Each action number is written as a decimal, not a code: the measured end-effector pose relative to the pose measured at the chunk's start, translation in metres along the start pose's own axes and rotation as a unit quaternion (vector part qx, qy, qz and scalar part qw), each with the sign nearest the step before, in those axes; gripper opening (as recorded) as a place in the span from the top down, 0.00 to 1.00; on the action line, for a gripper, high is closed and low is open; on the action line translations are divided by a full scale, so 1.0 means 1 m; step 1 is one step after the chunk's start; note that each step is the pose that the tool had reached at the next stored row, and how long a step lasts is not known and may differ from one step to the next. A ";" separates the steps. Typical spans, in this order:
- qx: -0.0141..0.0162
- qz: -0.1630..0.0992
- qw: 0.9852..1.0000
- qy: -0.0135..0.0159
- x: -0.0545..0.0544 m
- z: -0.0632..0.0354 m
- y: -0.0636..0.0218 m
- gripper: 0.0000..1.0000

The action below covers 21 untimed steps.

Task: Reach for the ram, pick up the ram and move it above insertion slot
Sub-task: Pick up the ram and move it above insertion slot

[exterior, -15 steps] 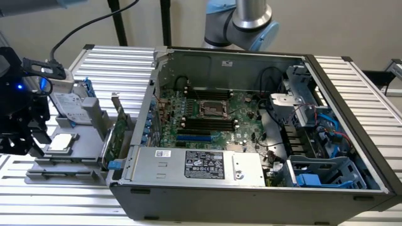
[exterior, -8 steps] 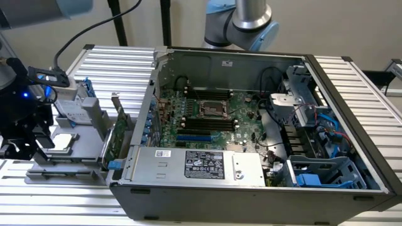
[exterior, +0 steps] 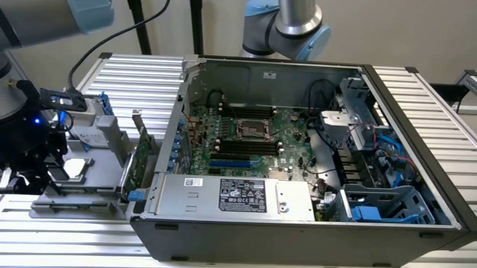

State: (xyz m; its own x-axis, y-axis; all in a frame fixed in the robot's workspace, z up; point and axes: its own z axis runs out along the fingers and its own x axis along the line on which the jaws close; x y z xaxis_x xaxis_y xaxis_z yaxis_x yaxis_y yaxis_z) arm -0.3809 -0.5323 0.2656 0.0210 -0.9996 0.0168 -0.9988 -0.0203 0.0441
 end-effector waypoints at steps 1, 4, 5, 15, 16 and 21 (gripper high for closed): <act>0.000 0.000 1.000 0.000 0.000 0.0018 -0.0001 0.64; 0.000 0.000 1.000 0.000 0.000 0.0072 -0.0006 0.64; 0.000 0.000 1.000 0.000 0.000 0.0090 -0.0007 0.64; 0.000 -0.003 1.000 0.000 0.004 0.0272 -0.0024 0.64; 0.000 -0.004 1.000 0.000 0.004 0.0290 -0.0026 0.64; 0.000 -0.006 1.000 0.000 0.005 0.0382 -0.0033 0.64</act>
State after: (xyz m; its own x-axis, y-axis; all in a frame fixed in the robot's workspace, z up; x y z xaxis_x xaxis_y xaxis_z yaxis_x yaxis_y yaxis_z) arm -0.3792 -0.5379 0.2274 0.0331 -0.9993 0.0168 -0.9985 -0.0323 0.0442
